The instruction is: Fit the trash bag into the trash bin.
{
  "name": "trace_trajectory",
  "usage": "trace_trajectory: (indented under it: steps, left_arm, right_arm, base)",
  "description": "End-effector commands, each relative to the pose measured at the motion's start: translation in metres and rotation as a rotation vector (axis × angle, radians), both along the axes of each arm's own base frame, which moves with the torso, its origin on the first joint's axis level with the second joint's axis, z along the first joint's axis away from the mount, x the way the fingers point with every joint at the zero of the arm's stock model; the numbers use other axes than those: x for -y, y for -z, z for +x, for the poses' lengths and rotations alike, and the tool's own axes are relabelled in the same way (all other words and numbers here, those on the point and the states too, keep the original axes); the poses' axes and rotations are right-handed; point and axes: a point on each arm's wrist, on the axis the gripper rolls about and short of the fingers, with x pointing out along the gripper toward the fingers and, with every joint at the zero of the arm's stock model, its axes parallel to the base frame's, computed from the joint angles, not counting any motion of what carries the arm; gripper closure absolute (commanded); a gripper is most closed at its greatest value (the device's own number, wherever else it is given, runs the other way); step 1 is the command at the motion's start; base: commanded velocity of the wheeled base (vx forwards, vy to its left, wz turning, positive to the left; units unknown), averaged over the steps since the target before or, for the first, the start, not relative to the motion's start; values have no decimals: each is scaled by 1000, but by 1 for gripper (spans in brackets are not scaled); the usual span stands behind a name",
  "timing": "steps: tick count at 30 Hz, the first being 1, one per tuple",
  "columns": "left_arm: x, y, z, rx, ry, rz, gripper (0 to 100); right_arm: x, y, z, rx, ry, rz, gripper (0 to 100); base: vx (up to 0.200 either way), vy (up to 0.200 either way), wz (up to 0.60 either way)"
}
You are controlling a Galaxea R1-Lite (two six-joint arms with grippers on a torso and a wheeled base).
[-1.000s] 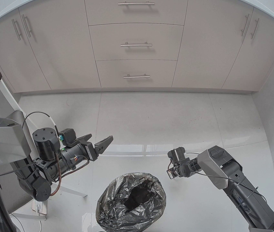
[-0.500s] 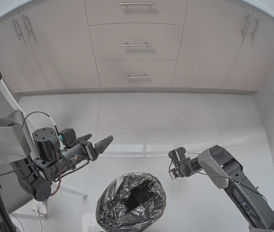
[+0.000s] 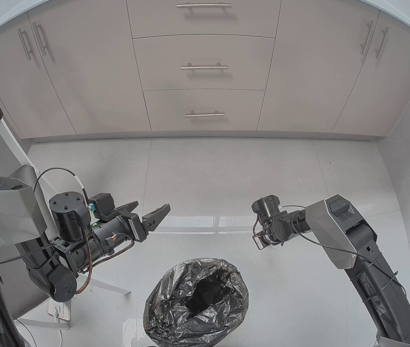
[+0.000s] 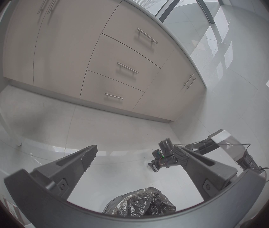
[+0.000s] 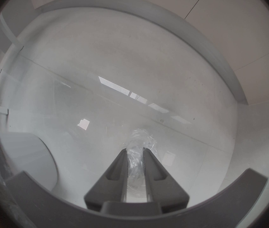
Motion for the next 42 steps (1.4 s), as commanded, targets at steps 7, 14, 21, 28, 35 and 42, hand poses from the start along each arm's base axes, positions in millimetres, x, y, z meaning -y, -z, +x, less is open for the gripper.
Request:
trace_trajectory:
  steps: [7,14,21,28,35,42]
  left_arm:
    - [2,0,-2,-2,8,1,0]
    - [3,1,-2,-5,11,2,0]
    - [3,-1,-4,1,13,0,0]
    - [4,-2,-5,1,19,1,0]
    - [5,-2,-6,1,19,1,0]
    - [2,-8,-5,27,-24,3,0]
  right_arm:
    - [-31,-136,-12,143,-52,46,100]
    - [-95,-214,-68,209,-186,70,100]
    - [-152,-235,-128,196,-331,54,100]
    - [-173,-234,-154,170,-387,30,100]
    - [-164,-244,-168,89,-348,20,100]
    - [-143,-248,-181,-70,-212,23,100]
  base:
    - [0,0,0]
    - [0,0,0]
    - [0,0,0]
    - [0,0,0]
    - [0,0,0]
    - [0,0,0]
